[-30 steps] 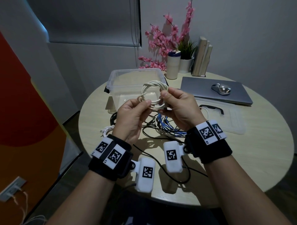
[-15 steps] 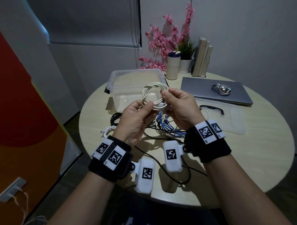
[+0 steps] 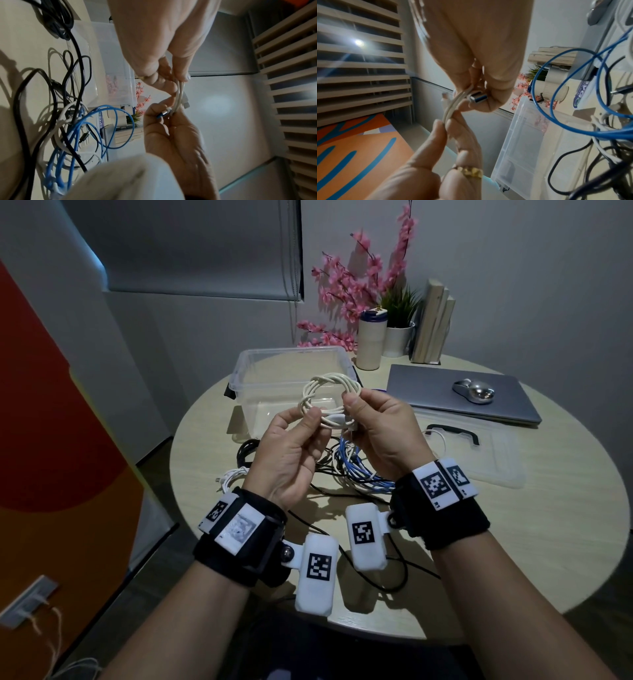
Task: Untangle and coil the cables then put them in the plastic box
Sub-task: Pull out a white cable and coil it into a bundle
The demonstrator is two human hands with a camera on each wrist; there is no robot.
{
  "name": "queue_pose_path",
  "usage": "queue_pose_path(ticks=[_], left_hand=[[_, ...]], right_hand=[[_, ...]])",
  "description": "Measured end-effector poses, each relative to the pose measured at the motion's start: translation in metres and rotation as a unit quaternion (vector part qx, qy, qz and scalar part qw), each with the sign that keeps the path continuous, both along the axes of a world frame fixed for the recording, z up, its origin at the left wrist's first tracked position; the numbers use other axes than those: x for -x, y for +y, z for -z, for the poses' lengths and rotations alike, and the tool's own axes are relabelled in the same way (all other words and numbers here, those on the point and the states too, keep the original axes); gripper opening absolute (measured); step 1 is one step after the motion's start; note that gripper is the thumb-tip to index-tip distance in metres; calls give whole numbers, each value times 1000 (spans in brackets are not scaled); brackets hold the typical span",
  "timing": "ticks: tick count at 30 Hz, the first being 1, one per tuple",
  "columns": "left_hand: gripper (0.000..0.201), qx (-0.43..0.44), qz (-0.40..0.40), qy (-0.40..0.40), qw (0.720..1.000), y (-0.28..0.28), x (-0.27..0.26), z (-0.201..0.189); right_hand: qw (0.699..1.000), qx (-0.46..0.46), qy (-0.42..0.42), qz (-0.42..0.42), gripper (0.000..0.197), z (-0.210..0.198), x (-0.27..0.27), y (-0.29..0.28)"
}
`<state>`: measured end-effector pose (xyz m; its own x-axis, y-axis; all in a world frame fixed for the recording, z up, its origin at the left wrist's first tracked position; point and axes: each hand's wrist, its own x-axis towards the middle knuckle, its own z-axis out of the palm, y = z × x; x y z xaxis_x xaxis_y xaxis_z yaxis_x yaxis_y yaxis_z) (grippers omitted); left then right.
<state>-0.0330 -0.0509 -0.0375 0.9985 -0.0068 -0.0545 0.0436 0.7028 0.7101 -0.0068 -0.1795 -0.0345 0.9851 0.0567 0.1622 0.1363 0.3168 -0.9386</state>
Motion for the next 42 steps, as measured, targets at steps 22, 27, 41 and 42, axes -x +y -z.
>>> queue_pose_path(ticks=[22, 27, 41, 42], left_hand=[[15, -120, 89, 40, 988, -9, 8, -4], [9, -14, 100, 43, 994, -9, 10, -8], [17, -132, -123, -34, 983, -14, -5, -6], [15, -159, -117, -32, 980, -12, -6, -7]], right_hand=[[975, 108, -119, 155, 17, 4, -9, -3], [955, 175, -167, 170, 17, 3, -7, -3], [974, 145, -166, 56, 27, -1, 4, 2], [977, 133, -159, 53, 26, 0, 4, 2]])
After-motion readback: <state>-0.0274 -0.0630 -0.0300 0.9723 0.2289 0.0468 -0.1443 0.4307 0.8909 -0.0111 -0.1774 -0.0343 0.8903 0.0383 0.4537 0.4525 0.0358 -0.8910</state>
